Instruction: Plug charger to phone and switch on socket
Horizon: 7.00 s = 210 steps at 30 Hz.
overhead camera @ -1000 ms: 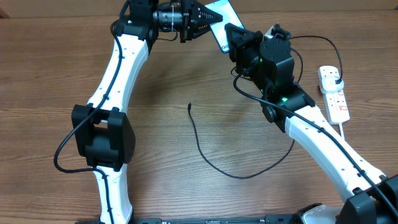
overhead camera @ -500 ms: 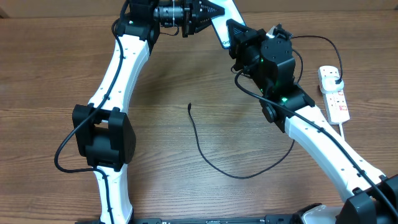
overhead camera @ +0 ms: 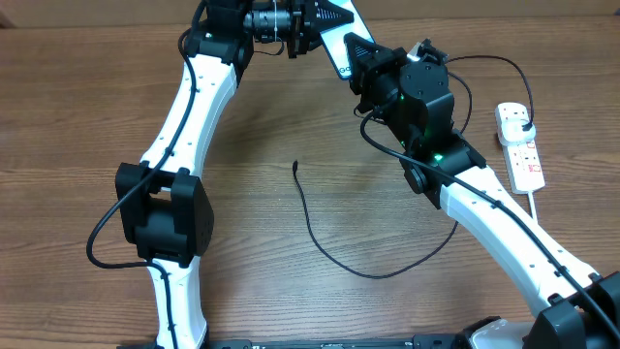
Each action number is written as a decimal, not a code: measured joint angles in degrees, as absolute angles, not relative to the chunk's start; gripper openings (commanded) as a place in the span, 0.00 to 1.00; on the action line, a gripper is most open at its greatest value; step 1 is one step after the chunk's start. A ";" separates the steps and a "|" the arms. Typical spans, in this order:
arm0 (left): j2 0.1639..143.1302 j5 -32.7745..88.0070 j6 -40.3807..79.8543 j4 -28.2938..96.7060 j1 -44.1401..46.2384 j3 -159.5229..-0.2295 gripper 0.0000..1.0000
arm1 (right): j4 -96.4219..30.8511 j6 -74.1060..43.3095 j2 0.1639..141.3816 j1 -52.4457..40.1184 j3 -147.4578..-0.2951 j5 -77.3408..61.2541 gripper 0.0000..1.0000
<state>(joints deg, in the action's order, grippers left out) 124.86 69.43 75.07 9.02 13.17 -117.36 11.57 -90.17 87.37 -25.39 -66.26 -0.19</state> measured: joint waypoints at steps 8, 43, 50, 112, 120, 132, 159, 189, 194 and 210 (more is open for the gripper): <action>124.86 69.17 76.82 9.02 13.17 -117.36 0.08 | 11.64 -91.55 87.37 -25.39 -66.26 -0.19 0.06; 125.16 64.69 53.56 34.41 -0.78 -116.77 0.04 | -21.96 -66.67 87.35 -25.28 -66.89 -2.59 0.64; 125.19 65.69 43.51 43.57 -5.37 -116.73 0.04 | -27.09 -46.17 87.35 -25.28 -66.89 -4.67 0.59; 125.19 72.40 34.92 46.54 -16.12 -116.73 0.04 | -31.70 -27.42 122.43 -33.10 -82.28 -24.05 0.29; 125.19 72.42 34.28 46.72 -16.12 -116.73 0.04 | -30.57 -27.42 122.43 -32.64 -82.30 -24.67 0.25; 125.19 72.40 34.28 46.72 -16.12 -116.73 0.04 | -29.82 -27.40 122.43 -32.64 -82.28 -24.67 0.21; 125.19 72.40 34.28 46.74 -15.75 -116.73 0.04 | -28.14 -28.67 122.45 -32.60 -82.28 -25.10 0.04; 125.19 80.95 29.56 46.70 -12.43 -116.73 0.04 | -37.78 -10.76 98.48 -20.67 -82.24 -53.93 0.04; 125.19 83.18 28.88 46.72 -10.83 -116.73 0.04 | -35.77 -11.18 92.77 -18.39 -77.73 -53.06 0.04; 125.19 85.17 28.29 46.26 -5.61 -116.73 0.04 | 3.62 -38.17 85.06 -23.29 -59.11 -49.87 0.04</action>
